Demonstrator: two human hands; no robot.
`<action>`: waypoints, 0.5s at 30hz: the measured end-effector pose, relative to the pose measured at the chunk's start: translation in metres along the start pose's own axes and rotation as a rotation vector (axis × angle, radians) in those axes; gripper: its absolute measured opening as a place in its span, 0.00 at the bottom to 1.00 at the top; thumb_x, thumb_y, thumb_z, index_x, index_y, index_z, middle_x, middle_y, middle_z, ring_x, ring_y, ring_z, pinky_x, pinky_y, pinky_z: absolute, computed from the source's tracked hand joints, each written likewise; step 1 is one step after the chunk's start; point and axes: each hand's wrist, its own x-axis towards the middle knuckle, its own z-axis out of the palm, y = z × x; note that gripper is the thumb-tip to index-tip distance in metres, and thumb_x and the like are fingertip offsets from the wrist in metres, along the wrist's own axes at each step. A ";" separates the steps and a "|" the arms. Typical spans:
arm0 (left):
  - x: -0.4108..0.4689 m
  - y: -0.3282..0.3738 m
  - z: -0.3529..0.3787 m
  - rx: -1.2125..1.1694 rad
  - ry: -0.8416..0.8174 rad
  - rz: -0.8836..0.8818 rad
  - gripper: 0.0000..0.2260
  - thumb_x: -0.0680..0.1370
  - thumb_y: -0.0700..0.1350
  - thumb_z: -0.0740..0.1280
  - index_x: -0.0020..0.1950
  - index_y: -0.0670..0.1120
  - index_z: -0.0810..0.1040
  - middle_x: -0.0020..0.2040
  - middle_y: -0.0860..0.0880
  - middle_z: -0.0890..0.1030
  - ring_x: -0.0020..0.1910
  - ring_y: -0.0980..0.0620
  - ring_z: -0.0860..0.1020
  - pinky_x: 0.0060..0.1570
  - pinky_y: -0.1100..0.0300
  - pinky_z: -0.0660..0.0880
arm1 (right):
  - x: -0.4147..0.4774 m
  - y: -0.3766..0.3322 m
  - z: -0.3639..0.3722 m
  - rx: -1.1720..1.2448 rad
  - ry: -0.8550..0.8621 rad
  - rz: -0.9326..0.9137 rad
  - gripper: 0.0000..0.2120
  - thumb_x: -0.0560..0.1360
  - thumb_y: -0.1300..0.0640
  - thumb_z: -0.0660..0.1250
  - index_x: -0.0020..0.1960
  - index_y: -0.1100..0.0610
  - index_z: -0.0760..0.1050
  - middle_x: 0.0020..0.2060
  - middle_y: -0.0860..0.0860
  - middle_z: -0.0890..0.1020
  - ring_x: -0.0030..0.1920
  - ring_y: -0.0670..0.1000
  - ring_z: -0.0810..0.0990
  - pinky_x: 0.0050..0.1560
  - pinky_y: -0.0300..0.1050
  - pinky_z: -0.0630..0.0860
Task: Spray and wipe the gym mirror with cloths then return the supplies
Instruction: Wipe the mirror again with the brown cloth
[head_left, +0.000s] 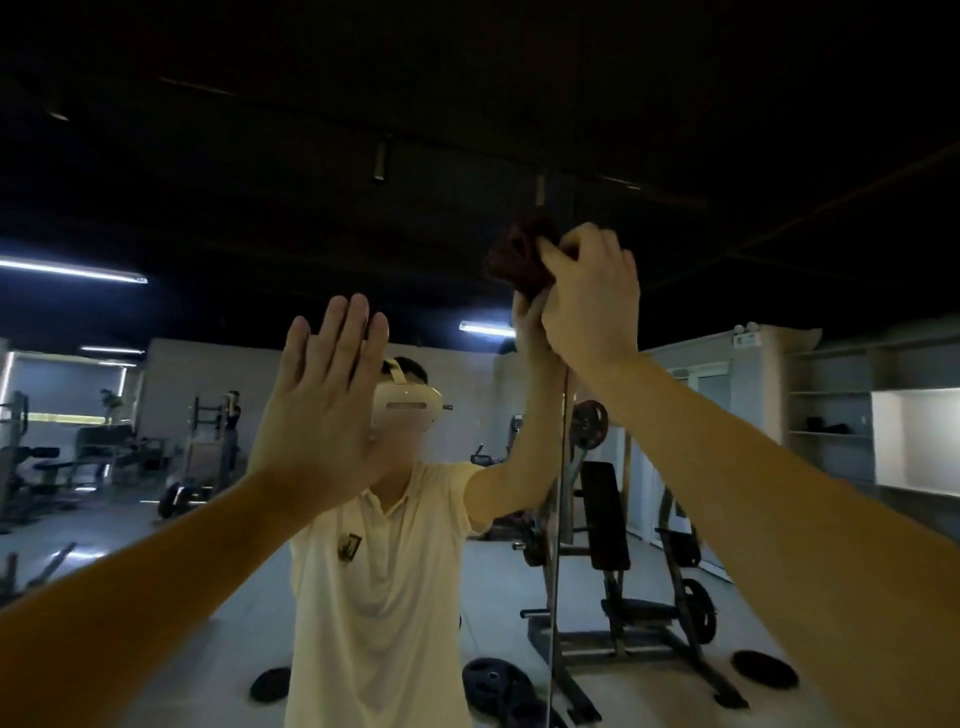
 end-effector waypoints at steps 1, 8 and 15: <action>0.000 0.000 0.000 0.003 -0.005 0.000 0.43 0.82 0.70 0.45 0.85 0.39 0.46 0.85 0.38 0.43 0.84 0.41 0.42 0.81 0.37 0.48 | 0.005 -0.009 0.002 0.003 0.023 0.064 0.18 0.77 0.56 0.62 0.65 0.57 0.79 0.57 0.59 0.77 0.58 0.61 0.75 0.58 0.55 0.74; -0.001 -0.010 -0.004 -0.040 -0.021 0.064 0.42 0.82 0.70 0.49 0.85 0.41 0.47 0.85 0.39 0.45 0.85 0.42 0.43 0.81 0.37 0.49 | -0.129 -0.058 0.000 0.127 -0.119 -0.052 0.25 0.70 0.56 0.77 0.66 0.55 0.78 0.56 0.57 0.75 0.57 0.57 0.72 0.56 0.55 0.77; -0.035 -0.051 -0.013 -0.011 -0.020 0.046 0.41 0.83 0.67 0.48 0.85 0.39 0.48 0.85 0.39 0.45 0.85 0.41 0.44 0.81 0.37 0.48 | -0.121 -0.030 -0.022 0.084 -0.319 -0.467 0.19 0.72 0.52 0.76 0.61 0.54 0.81 0.53 0.56 0.81 0.54 0.58 0.81 0.56 0.60 0.81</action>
